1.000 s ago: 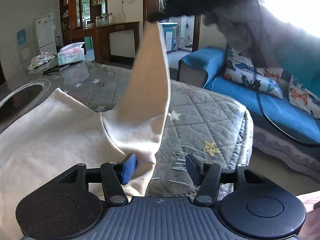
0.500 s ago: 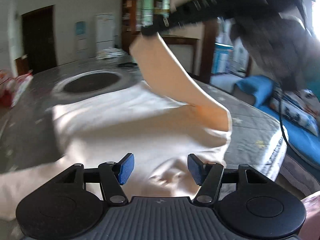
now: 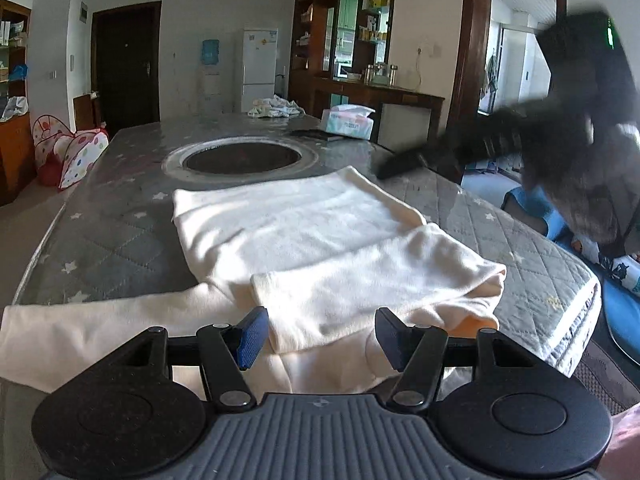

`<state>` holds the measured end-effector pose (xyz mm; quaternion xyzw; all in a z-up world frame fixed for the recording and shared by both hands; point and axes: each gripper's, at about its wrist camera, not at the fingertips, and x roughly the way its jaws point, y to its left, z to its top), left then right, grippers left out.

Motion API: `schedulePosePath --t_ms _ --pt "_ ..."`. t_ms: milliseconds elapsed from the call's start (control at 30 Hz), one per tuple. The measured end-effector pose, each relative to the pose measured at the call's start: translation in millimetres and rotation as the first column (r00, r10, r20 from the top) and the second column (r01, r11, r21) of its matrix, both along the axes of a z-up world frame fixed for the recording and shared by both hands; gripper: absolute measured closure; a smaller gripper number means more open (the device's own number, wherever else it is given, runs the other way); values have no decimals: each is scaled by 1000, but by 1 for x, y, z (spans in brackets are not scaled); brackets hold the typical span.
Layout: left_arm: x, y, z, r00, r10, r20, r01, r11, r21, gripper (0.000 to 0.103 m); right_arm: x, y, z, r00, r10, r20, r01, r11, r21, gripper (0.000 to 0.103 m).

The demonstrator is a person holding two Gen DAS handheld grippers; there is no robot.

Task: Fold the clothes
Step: 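Lay the lifted edge onto the cloth and release the right gripper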

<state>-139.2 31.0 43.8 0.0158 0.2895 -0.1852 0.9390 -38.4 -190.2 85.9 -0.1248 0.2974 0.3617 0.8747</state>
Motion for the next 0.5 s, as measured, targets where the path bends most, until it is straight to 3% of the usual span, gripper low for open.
schedulePosePath --t_ms 133,300,500 --pt "7 -5 -1 1000 -14 5 14 1000 -17 41 1 -29 -34 995 -82 -61 77 994 -78 88" --pt "22 -15 -8 999 -36 -24 35 999 -37 41 -1 -59 -65 977 -169 -132 158 983 -94 88" --pt "32 -16 -21 997 -25 -79 23 999 -24 41 6 -54 -51 984 -157 -79 153 987 -56 84"
